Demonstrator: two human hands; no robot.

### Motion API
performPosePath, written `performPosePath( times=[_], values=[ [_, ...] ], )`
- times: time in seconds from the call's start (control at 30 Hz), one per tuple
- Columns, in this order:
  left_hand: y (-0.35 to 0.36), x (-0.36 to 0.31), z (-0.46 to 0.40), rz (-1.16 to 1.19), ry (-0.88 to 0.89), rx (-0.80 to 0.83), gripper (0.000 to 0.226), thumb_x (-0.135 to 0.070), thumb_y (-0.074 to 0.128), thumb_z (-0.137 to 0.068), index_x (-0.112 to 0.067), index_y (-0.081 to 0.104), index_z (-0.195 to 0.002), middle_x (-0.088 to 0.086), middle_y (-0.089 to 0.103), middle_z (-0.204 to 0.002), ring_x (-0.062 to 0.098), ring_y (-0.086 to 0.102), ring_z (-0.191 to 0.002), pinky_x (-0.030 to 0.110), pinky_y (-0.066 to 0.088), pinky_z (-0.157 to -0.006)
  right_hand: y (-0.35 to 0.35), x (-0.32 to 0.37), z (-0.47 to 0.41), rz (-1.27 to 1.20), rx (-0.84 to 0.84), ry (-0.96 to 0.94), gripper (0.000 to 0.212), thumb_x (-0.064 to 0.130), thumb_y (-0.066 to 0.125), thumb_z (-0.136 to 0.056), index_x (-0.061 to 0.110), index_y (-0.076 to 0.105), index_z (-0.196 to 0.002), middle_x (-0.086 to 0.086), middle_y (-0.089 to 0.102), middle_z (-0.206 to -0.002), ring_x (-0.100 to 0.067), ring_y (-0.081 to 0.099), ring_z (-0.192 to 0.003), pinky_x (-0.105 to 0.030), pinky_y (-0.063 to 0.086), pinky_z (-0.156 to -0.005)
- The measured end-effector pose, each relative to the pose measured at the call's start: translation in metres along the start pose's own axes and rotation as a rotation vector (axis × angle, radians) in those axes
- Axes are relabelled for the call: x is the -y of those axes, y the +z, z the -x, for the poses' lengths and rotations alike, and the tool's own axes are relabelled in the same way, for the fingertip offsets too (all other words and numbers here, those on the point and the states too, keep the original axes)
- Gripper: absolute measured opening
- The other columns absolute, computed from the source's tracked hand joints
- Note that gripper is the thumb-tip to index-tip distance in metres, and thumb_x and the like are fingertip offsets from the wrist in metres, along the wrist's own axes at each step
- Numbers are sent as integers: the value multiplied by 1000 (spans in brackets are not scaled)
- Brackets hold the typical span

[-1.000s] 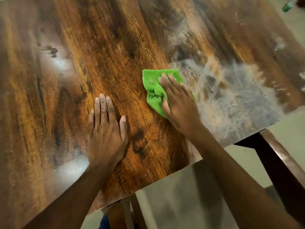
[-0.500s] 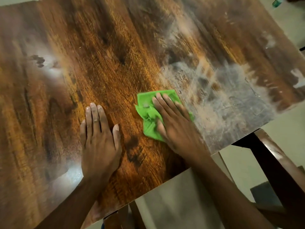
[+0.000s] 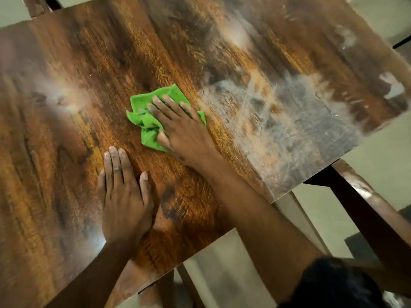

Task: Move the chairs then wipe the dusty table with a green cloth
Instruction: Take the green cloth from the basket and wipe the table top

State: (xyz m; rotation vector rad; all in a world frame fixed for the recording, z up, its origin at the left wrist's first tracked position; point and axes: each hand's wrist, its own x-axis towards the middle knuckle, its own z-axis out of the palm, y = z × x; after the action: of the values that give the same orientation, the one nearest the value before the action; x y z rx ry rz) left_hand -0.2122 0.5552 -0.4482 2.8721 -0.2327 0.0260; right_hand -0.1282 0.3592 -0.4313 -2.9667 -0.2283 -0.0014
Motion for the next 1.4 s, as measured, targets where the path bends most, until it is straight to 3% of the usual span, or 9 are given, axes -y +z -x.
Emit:
performPosePath(
  times=[0.23,0.43,0.63,0.7,0.8,0.9,1.0,1.13,1.4],
  values=[
    [1,0,2,-10,3,6,69,-41,22,-112,-7,7,-170,11,3,-179,19,-4,-166,48,11,-134,-15,-45,157,-110,66,124,65,44,35,-108,31,17,-169,11,9,-177,-9,2,-164,-46,18,-131],
    [-1,-1,1,-29,21,41,71,-43,18,-111,-5,2,-170,12,-2,-179,21,-8,-166,46,5,-135,-14,-33,169,-145,118,270,69,49,36,-106,37,10,-169,16,3,-177,-6,-3,-163,-42,8,-132],
    [-54,-17,-15,-41,-68,378,76,-49,12,-111,-1,0,-168,18,-5,-177,30,-8,-165,51,3,-134,-105,-32,148,-191,477,247,88,72,15,-92,31,9,-170,4,5,-178,-19,3,-165,-49,17,-129],
    [-98,-28,-32,14,-72,559,76,-51,17,-112,-2,4,-169,16,0,-178,29,-5,-166,52,3,-134,-160,-16,150,-224,429,334,92,73,14,-91,26,10,-170,-2,13,-177,-24,13,-164,-48,21,-127],
    [-161,-53,-36,-24,179,555,67,-42,25,-114,-3,16,-167,15,19,-175,30,12,-165,51,17,-131,-222,10,200,-237,309,459,84,66,17,-102,15,17,-169,-7,25,-174,-26,24,-161,-45,25,-125],
    [-222,-93,-12,-51,425,536,65,-37,31,-114,-5,13,-168,12,19,-176,26,13,-165,46,16,-130,-258,22,284,-173,177,559,90,67,2,-105,6,35,-162,-17,42,-165,-35,42,-152,-48,33,-124],
    [-260,-135,9,-68,602,458,64,-36,36,-112,-4,19,-166,13,29,-171,28,25,-160,45,22,-127,-299,31,348,-152,125,786,66,51,28,-113,12,26,-166,-11,31,-172,-27,27,-160,-43,22,-127],
    [-281,-174,36,-62,756,431,69,-35,37,-112,-4,13,-168,15,20,-175,28,21,-162,43,18,-129,-338,45,395,-94,1,941,63,42,39,-112,16,22,-167,-8,25,-174,-23,20,-162,-43,21,-128],
    [-285,-238,131,-51,1070,401,67,-31,41,-110,-2,17,-166,17,26,-173,28,22,-162,43,20,-128,-342,115,502,-19,-143,1139,61,41,39,-112,16,23,-166,-6,29,-173,-21,24,-161,-43,25,-127]
  ],
)
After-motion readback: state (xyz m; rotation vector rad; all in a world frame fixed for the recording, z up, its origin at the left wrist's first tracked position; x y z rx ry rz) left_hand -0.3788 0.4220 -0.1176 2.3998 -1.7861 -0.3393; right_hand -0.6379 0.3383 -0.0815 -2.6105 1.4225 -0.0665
